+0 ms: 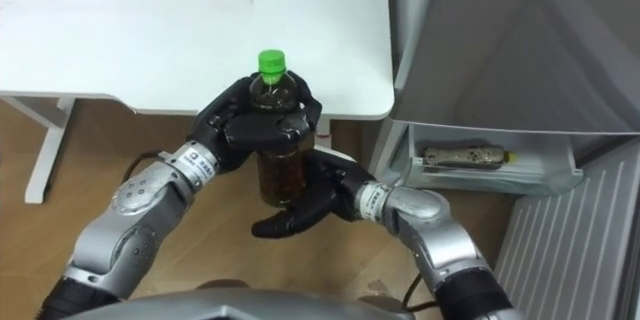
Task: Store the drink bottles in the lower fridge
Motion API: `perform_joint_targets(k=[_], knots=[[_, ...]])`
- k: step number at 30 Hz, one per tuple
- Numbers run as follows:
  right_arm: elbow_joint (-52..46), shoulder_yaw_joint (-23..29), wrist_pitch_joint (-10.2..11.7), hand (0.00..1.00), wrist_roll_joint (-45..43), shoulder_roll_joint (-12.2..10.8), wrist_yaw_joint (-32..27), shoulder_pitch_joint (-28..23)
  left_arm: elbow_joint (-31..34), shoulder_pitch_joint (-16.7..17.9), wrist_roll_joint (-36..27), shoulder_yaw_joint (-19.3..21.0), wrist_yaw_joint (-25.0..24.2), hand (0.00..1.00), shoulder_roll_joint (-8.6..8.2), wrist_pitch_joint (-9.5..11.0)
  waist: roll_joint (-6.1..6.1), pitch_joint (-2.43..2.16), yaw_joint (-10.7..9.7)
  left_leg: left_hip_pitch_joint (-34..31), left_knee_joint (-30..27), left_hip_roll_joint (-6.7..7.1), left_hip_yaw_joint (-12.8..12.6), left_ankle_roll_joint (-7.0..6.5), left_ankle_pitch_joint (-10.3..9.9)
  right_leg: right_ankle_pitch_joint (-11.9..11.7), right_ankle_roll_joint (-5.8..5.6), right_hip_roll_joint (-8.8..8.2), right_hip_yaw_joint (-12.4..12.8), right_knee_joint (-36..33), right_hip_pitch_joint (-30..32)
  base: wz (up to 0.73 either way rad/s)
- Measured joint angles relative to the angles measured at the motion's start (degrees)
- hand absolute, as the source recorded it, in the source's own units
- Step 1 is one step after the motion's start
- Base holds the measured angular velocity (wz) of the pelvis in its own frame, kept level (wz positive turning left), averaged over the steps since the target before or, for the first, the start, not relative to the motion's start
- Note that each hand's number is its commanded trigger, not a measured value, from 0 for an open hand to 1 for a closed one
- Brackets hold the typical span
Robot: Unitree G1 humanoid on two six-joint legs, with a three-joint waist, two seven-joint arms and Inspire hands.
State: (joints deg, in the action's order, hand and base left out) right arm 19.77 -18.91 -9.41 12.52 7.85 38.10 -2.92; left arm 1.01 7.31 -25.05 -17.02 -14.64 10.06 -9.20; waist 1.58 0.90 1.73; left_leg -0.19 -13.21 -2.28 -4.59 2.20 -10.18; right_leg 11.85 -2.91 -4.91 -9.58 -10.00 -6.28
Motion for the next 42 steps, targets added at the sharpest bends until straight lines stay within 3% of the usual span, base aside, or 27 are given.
perform_joint_targets(k=[9, 10, 11, 12, 13, 20, 21, 23, 25, 26, 39, 42], knots=[[0.02, -0.18, 0.0, 0.0, 3.2, 0.35, -1.14, -0.43, -2.56, 0.1, 1.1, -2.74, -0.06, 1.0, 0.19, 0.48, -0.53, -0.19, -0.08, 0.08, -0.3, -0.05, -0.03, -0.01, 0.01, 0.0, 0.0, -0.07, 0.08, -0.68, 0.2, 0.0], [0.05, -0.23, 0.0, 0.11, 3.5, 0.36, -1.18, -0.44, -2.65, 0.09, 1.1, -2.81, -0.08, 1.0, 0.27, 0.62, -0.51, -0.17, -0.14, 0.11, -0.33, -0.05, -0.02, -0.01, 0.01, 0.0, 0.0, -0.07, 0.09, -0.7, 0.12, 0.0], [0.11, -0.36, -0.01, 0.54, 4.3, 0.42, -1.33, -0.54, -2.8, 0.09, 1.11, -3.0, -0.08, 1.0, 0.28, 0.96, -0.46, -0.14, -0.06, 0.19, -0.32, -0.05, -0.01, -0.02, 0.01, 0.0, 0.0, -0.06, 0.15, -0.7, 0.03, 0.0], [0.14, -0.52, -0.01, 0.81, 4.92, 0.5, -1.54, -0.6, -2.86, 0.09, 1.11, -3.04, -0.08, 1.0, 0.28, 1.08, -0.43, -0.11, 0.0, 0.28, -0.31, -0.05, -0.01, -0.02, 0.01, 0.0, 0.0, -0.05, 0.17, -0.7, -0.04, 0.0], [0.14, -0.73, -0.01, 1.0, 5.49, 0.56, -1.84, -0.71, -2.89, 0.09, 1.13, -3.08, -0.08, 1.0, 0.28, 1.11, -0.38, -0.07, 0.0, 0.42, -0.29, -0.05, -0.01, -0.02, 0.01, 0.01, -0.01, -0.04, 0.2, -0.71, -0.15, 0.0], [1.4, -1.31, 0.0, 1.0, 5.95, 0.59, -2.46, -1.17, -4.79, 0.11, 2.14, -3.94, -0.74, 1.0, 0.2, 2.17, -0.05, 0.16, 0.03, 0.44, -0.14, -0.05, -0.02, -0.02, 0.01, 0.01, -0.01, -0.02, 0.2, -0.69, -0.11, 0.0], [1.92, -1.62, 0.0, 1.0, 5.95, 0.6, -2.54, -1.17, -5.37, 0.11, 2.14, -4.09, -1.03, 0.82, 0.11, 2.18, -0.05, 0.16, 0.04, 0.34, -0.11, -0.05, -0.02, -0.02, 0.01, 0.01, -0.01, -0.02, 0.2, -0.69, 0.01, 0.0], [2.09, -2.37, 0.0, 1.0, 5.94, 0.75, -3.02, -1.28, -5.8, 0.15, 2.11, -4.23, -1.4, 0.71, 0.11, 2.18, -0.05, 0.15, 0.22, 0.03, -0.12, -0.05, -0.03, -0.01, 0.01, 0.01, -0.01, -0.02, 0.2, -0.71, 0.43, 0.0], [2.09, -2.48, 0.03, 1.0, 5.93, 0.99, -3.12, -1.43, -5.81, 0.22, 2.11, -4.49, -1.83, 0.51, 0.21, 2.18, -0.06, 0.15, 0.32, -0.15, -0.15, -0.05, -0.03, -0.02, 0.01, 0.01, -0.01, -0.02, 0.21, -0.73, 0.59, 0.0], [2.09, -2.87, 0.24, 1.0, 5.92, 1.2, -3.11, -1.44, -5.85, 0.23, 2.11, -4.54, -1.89, 0.0, 0.27, 2.17, -0.06, 0.15, 0.3, -0.13, -0.14, -0.05, -0.02, -0.01, 0.01, 0.01, -0.01, -0.02, 0.21, -0.72, 0.68, 0.0], [2.07, -3.57, 0.68, 1.0, 7.55, 1.66, -2.82, -1.7, -6.68, 0.24, 2.18, -3.48, -1.76, 0.0, 0.43, 2.18, -0.08, 0.14, 0.27, -0.09, -0.19, -0.09, -0.01, -0.01, 0.0, 0.01, -0.01, 0.01, 0.3, -0.8, 0.78, 0.0], [2.07, -3.52, 0.68, 1.0, 8.22, 1.71, -2.86, -1.71, -6.6, 0.24, 2.14, -3.31, -1.77, 0.0, 0.37, 2.97, -0.1, 0.12, 0.34, -0.12, -0.22, -0.09, -0.01, -0.01, 0.0, 0.0, -0.01, 0.01, 0.29, -0.82, 0.75, 0.0]])
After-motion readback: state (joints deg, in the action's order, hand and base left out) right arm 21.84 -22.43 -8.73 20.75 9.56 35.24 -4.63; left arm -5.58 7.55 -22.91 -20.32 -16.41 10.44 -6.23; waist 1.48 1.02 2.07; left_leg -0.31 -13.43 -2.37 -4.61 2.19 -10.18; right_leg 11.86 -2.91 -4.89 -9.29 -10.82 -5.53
